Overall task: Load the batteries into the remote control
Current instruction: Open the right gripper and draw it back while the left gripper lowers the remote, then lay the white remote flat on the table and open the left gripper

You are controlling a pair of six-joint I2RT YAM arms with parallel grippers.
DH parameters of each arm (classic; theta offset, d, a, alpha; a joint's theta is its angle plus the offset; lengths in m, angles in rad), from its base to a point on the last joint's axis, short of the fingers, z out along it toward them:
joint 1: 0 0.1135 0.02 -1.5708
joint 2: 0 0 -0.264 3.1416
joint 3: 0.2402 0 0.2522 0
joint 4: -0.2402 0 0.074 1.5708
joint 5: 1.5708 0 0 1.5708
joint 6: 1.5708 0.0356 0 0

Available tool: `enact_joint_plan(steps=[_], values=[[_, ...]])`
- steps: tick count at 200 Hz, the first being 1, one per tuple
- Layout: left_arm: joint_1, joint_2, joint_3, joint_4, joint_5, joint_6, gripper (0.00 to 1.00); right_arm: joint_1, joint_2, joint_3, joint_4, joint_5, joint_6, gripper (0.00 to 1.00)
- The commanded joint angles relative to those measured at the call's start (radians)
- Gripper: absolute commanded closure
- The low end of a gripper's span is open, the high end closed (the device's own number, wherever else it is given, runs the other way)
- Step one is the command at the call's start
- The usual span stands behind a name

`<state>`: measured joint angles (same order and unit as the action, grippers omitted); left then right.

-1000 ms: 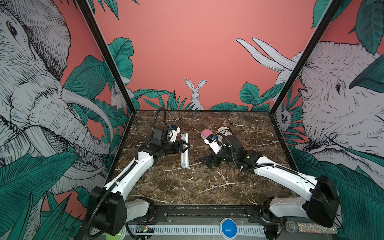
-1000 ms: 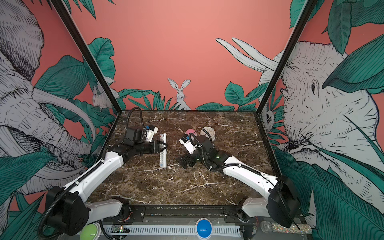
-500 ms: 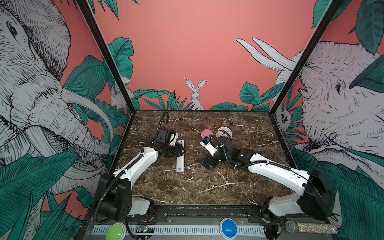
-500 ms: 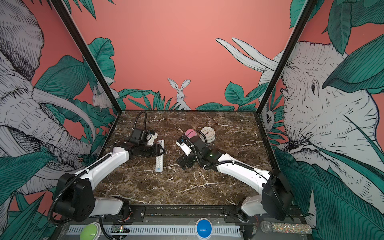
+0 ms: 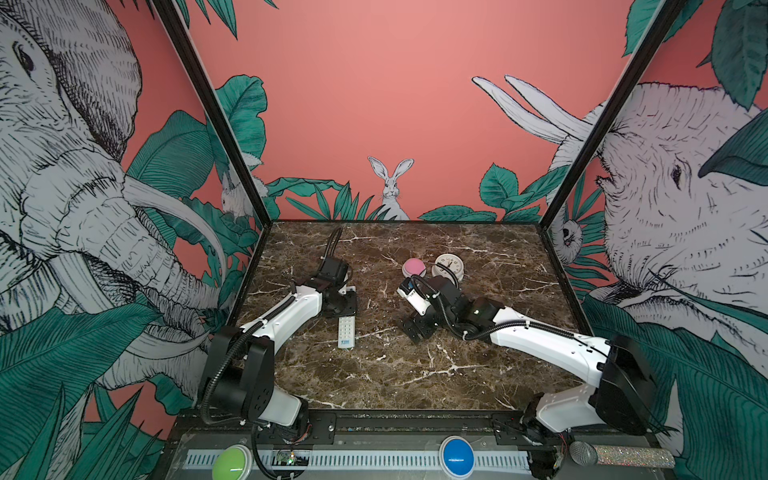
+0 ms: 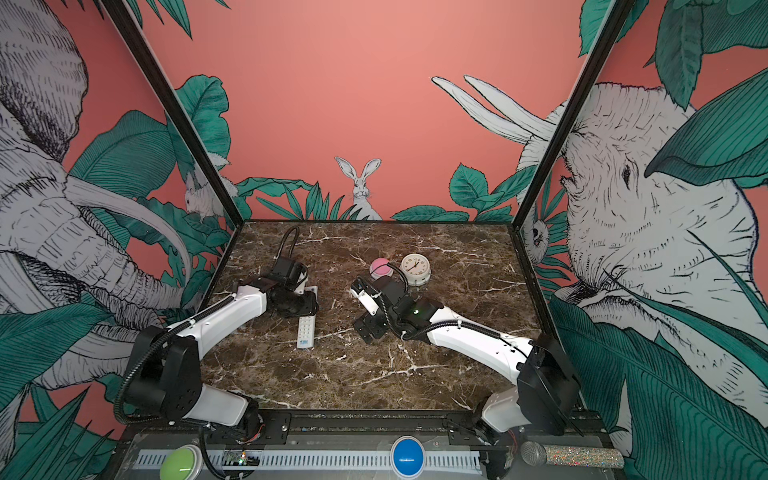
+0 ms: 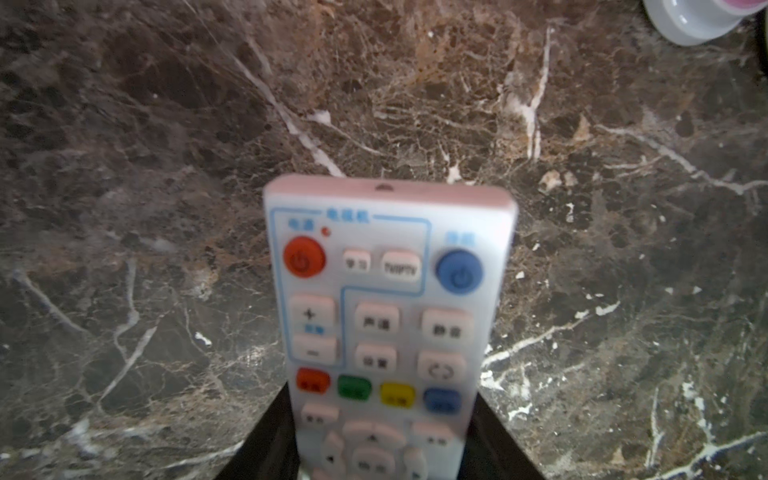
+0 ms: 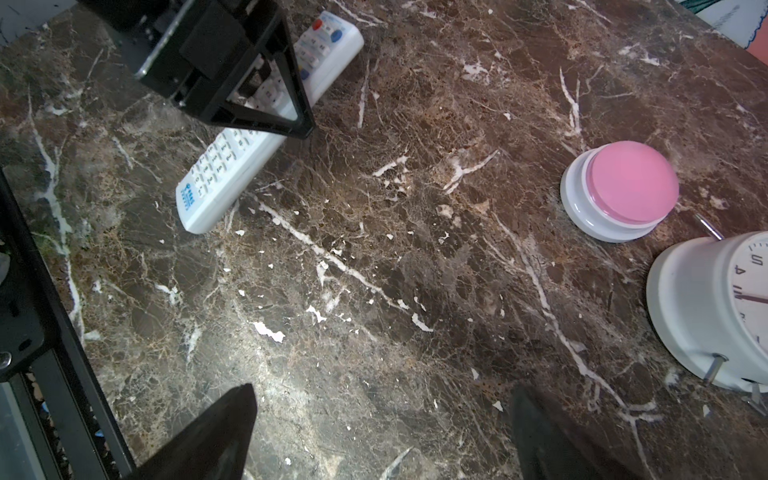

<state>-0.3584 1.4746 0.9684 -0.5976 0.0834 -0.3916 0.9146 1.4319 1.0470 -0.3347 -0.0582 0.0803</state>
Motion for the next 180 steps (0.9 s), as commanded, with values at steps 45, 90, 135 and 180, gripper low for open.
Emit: enact_joint_plan(steps=[45,90,135,180], values=[[-0.002,0.063,0.039,-0.004,-0.067,-0.027,0.83,0.010,0.013,0.029,-0.002,0.040,-0.011,0.03],[-0.002,0.089,0.026,0.010,-0.102,-0.033,0.80,0.010,0.018,0.028,0.005,0.048,-0.013,0.02],[-0.002,0.117,0.005,0.038,-0.112,-0.041,0.79,0.010,0.035,0.034,0.008,0.058,-0.015,0.02],[-0.004,0.128,-0.020,0.052,-0.126,-0.035,0.76,0.010,0.033,0.040,0.012,0.066,-0.018,0.02]])
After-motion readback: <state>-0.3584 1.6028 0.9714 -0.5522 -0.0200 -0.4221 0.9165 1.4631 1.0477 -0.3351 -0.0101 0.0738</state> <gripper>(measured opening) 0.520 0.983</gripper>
